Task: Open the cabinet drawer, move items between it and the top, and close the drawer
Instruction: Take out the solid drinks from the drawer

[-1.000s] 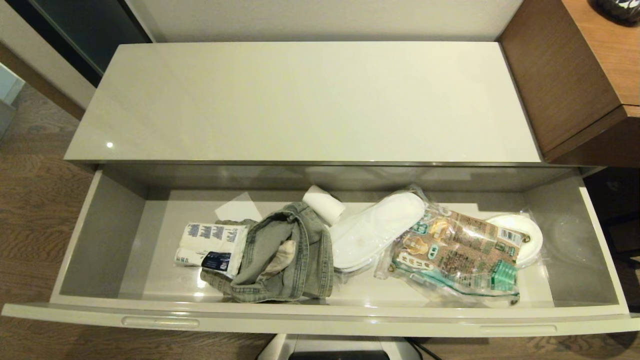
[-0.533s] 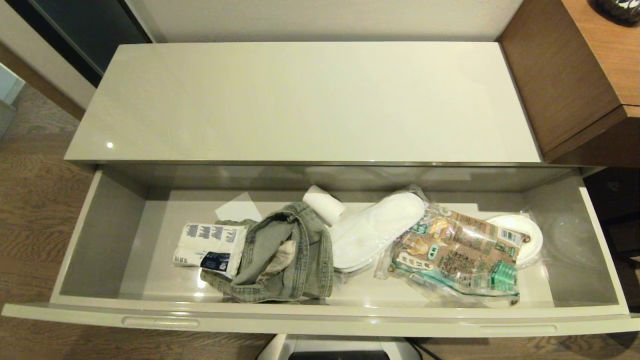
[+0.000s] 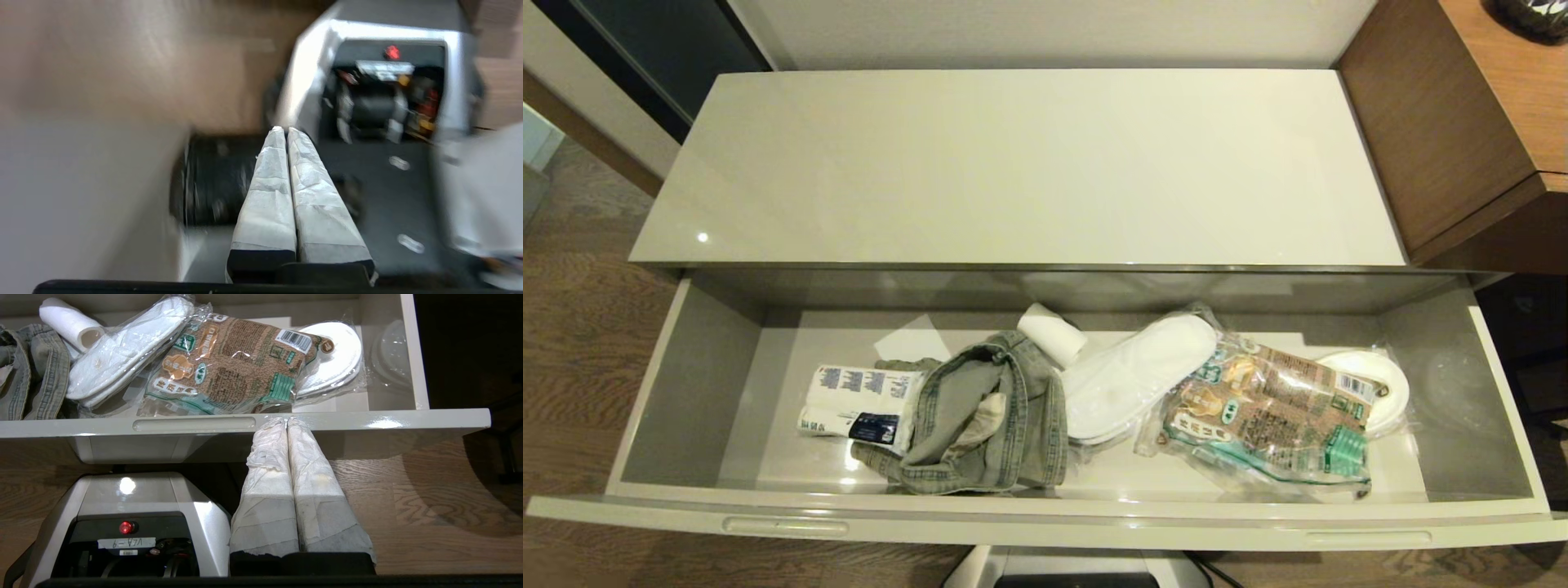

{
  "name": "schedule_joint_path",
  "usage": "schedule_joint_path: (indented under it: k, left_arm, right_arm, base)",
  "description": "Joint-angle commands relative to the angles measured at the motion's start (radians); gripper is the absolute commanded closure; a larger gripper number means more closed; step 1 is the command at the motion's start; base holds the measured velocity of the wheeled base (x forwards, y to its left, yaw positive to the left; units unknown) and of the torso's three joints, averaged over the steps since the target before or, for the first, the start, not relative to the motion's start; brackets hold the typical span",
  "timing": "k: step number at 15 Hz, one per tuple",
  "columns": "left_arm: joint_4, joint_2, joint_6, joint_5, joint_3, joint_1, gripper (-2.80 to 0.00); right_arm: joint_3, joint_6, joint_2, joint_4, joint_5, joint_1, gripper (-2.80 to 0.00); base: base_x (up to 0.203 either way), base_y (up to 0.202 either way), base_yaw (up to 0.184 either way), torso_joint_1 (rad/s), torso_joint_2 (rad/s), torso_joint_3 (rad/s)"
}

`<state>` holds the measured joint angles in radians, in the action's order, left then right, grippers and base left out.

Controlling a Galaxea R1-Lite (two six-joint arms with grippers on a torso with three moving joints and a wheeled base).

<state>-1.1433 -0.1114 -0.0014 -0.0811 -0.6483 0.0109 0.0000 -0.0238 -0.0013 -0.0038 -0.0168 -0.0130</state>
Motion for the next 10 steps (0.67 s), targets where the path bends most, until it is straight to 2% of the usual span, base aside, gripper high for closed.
schedule_joint_path:
  k: [1,2,5,8,10]
  left_arm:
    - [-0.004,0.103,0.095,0.015,0.079,-0.005,0.00]
    - [0.030,0.107,0.098,0.020,0.075,-0.006,0.00]
    - [0.308,0.110,0.097,0.023,0.115,-0.006,0.00]
    - [0.705,0.110,0.098,0.025,0.343,-0.006,0.00]
    - [1.009,0.110,0.106,0.033,0.577,-0.006,0.00]
  right_arm:
    - [0.002,-0.001,-0.006,-0.001,0.000,-0.001,0.00]
    - [0.002,-0.001,-0.006,-0.001,0.000,-0.001,0.00]
    - [0.002,-0.001,-0.006,-0.001,0.000,-0.001,0.00]
    - [0.002,-0.001,-0.006,-0.001,0.000,-0.001,0.00]
    - [0.002,-0.001,-0.006,-0.001,0.000,-0.001,0.00]
  base:
    - [0.000,0.000,0.000,0.000,0.00,0.000]
    - [0.000,0.000,0.000,0.000,0.00,0.000]
    - [0.000,0.000,0.000,0.000,0.00,0.000]
    - [0.000,0.000,0.000,0.000,0.00,0.000]
    - [0.000,0.000,0.000,0.000,0.00,0.000]
